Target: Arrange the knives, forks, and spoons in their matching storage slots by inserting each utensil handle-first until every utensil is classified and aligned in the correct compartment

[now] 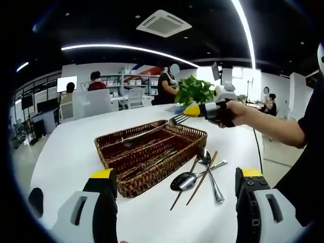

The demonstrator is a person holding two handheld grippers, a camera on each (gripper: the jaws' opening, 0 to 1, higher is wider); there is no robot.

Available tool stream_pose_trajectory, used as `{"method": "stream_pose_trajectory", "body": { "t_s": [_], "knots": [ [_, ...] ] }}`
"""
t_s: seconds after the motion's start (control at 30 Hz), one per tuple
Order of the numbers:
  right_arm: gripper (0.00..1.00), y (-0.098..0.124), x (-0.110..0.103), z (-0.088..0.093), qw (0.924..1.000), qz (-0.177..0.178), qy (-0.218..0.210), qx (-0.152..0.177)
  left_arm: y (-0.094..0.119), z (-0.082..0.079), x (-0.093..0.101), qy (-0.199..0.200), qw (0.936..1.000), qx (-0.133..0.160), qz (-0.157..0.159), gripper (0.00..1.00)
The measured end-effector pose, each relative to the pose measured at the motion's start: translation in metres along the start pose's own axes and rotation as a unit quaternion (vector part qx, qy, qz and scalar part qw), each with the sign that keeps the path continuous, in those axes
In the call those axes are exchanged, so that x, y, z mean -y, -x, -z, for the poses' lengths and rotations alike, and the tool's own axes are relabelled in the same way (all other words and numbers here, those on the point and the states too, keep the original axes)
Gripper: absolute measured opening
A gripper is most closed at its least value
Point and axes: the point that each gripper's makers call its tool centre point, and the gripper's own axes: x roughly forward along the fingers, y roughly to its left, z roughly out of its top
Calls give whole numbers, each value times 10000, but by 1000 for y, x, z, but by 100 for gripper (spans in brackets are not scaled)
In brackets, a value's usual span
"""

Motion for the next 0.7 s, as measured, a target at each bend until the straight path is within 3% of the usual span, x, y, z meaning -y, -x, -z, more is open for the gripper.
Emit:
{"method": "stream_pose_trajectory", "body": {
  "t_s": [0.7],
  "knots": [
    [0, -60, 12, 16, 9963, -15, 83, -855, 4, 3, -7, 52, 10000, 0, -66, 99]
  ]
}}
